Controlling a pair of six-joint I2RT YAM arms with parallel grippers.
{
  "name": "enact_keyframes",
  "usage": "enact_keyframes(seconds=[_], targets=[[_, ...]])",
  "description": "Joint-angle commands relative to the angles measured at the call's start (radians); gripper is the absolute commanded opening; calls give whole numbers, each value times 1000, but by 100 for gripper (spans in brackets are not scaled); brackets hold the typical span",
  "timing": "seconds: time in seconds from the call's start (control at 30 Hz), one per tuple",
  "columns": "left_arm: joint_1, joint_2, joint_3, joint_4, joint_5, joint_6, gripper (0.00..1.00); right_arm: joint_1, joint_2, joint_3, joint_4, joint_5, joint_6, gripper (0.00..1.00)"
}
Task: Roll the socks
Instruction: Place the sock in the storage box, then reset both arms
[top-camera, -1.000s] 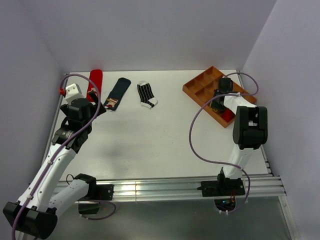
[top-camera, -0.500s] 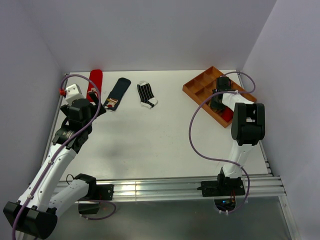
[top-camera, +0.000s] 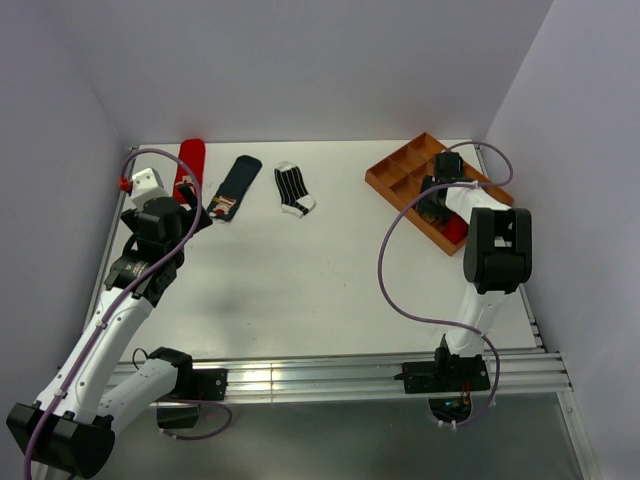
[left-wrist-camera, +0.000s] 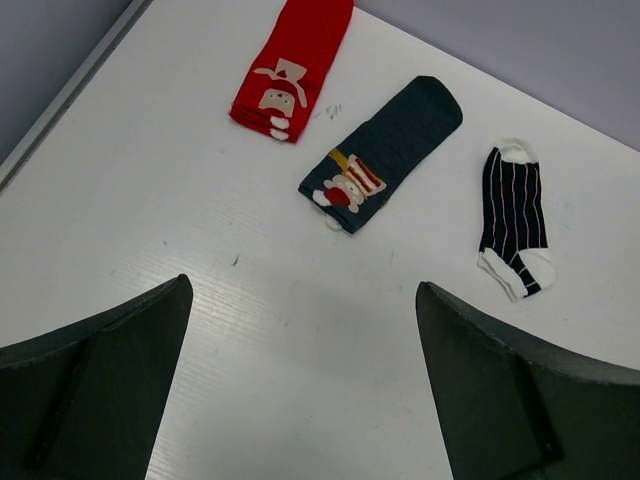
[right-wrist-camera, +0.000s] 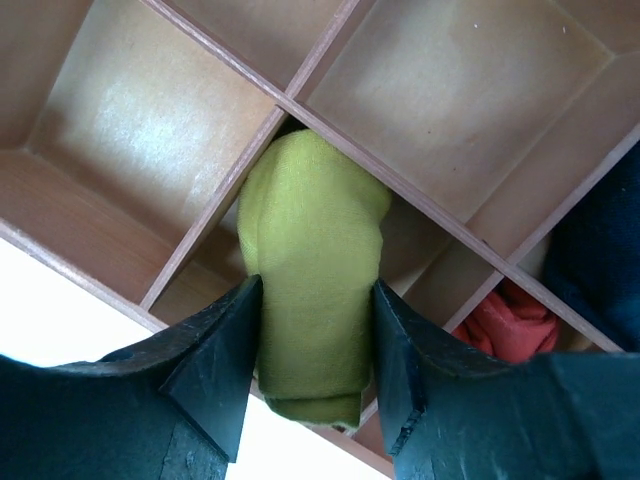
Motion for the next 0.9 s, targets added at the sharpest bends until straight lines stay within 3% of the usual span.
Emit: enact_keyframes(seconds=[0.0,0.33,0.43,0.67,0.87], targets=[[0,-10,-7,39,-2,8,99,1,-71,-10,-16,10,21,54],[0,-12,-7,41,3,10,99,-1,-175,-27,-6,60,67,56],[0,-12,-9,41,3,10,100,1,-193,-42,16,46,82,50],[0,-18,-7,41,5,10,99,1,-166,-67,21,23,102,23],[0,-12,-7,42,15,8,99,1,-108,-110,18,-17,116,18]])
